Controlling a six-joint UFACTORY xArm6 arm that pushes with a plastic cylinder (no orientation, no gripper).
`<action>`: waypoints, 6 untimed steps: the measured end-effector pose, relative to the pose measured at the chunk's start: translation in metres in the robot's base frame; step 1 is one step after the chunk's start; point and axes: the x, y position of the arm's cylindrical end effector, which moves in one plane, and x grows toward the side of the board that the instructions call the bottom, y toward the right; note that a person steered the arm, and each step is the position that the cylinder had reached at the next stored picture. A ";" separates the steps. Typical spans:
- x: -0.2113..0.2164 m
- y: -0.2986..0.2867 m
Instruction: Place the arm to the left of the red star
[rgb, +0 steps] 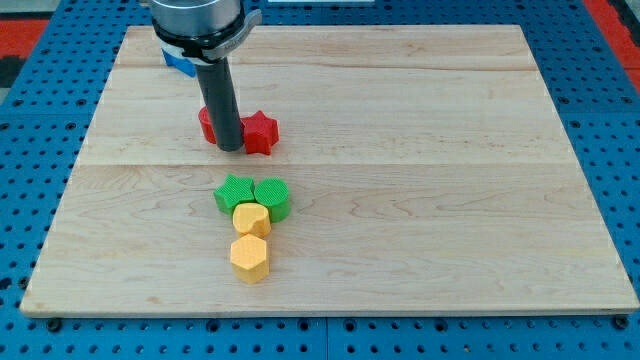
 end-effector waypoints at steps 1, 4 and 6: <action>0.000 0.047; 0.001 0.159; 0.035 0.094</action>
